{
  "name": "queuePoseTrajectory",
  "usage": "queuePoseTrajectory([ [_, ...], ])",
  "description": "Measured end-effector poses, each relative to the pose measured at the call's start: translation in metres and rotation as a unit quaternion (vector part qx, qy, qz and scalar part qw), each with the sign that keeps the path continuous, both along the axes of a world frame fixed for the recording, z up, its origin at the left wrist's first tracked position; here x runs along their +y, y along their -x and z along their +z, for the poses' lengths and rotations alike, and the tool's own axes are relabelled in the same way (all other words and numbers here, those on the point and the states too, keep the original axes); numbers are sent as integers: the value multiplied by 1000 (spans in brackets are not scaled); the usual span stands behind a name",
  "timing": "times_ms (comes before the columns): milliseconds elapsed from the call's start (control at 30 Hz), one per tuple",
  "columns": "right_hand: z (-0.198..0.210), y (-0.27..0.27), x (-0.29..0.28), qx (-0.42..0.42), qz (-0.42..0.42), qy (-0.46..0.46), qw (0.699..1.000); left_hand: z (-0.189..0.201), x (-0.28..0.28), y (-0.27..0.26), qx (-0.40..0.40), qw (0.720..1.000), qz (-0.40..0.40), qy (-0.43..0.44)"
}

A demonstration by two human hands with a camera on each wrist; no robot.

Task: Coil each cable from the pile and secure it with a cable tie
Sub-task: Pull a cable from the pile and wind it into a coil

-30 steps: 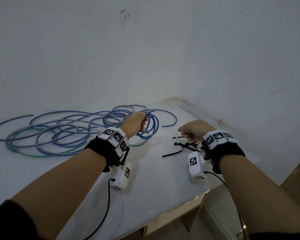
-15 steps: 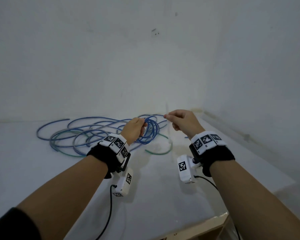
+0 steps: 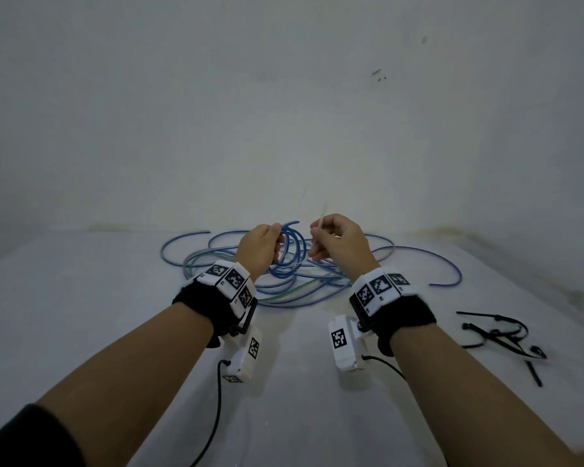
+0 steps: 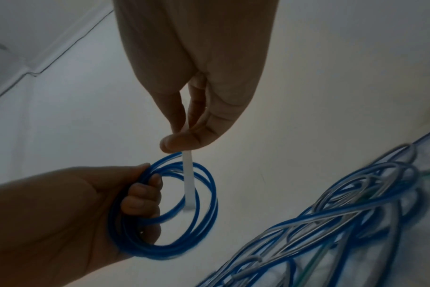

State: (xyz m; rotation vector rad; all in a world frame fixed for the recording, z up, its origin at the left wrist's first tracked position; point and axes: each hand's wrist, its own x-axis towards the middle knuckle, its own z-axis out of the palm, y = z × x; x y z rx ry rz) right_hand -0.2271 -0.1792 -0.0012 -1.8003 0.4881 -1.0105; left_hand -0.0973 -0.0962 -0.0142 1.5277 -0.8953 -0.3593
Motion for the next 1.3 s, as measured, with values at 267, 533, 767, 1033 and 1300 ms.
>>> queuePoseTrajectory([
  [267,9,-33,24,-61,40,19,997,6,23,-31,-81,993,80,-25],
  [533,11,-49,35,-58,121,-23,991,2,33,-42,-55,994,91,-24],
  [767,6,-62,44,-74,121,-9,990,7,36,-40,-58,996,55,-50],
  [1033,7,-70,51,-87,119,16,989,11,41,-46,-105,983,102,-107],
  [1300,8,-73,59,-105,156,-14,982,12,43,-58,-90,982,80,-143],
])
